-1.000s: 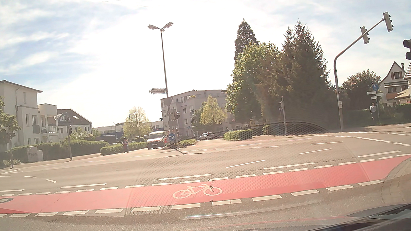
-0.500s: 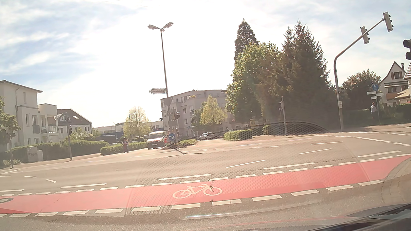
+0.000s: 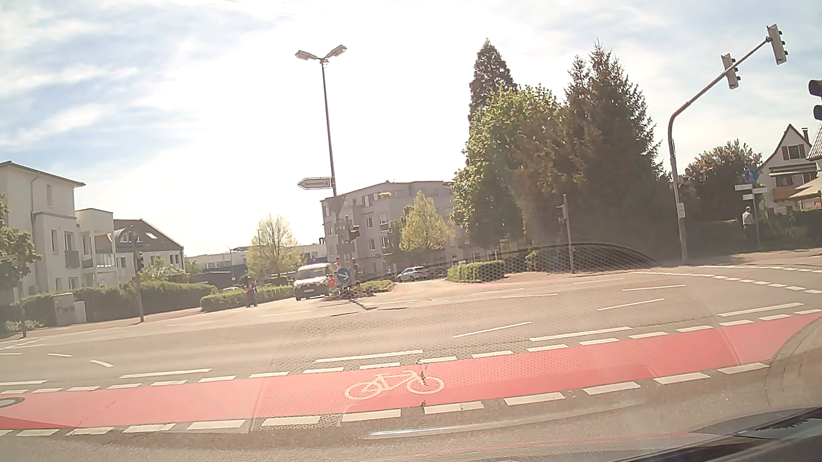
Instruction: Follow the waypoints while adhering to traffic rules and regulations
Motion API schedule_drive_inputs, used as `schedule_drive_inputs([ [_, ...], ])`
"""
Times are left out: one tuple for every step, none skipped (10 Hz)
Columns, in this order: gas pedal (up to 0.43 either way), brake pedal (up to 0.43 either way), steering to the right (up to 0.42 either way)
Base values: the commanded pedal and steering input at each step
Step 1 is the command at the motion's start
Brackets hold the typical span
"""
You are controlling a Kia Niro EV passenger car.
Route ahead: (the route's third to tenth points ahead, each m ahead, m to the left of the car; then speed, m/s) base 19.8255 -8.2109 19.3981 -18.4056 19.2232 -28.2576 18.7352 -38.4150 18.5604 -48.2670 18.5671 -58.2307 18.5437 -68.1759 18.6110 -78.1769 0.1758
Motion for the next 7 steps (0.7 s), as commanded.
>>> schedule_drive_inputs([
  [0.150, 0.000, 0.004],
  [0.150, 0.000, 0.004],
  [0.157, 0.000, 0.004],
  [0.157, 0.000, 0.004],
  [0.157, 0.000, 0.004],
  [0.157, 0.000, 0.004],
  [0.157, 0.000, 0.004],
])
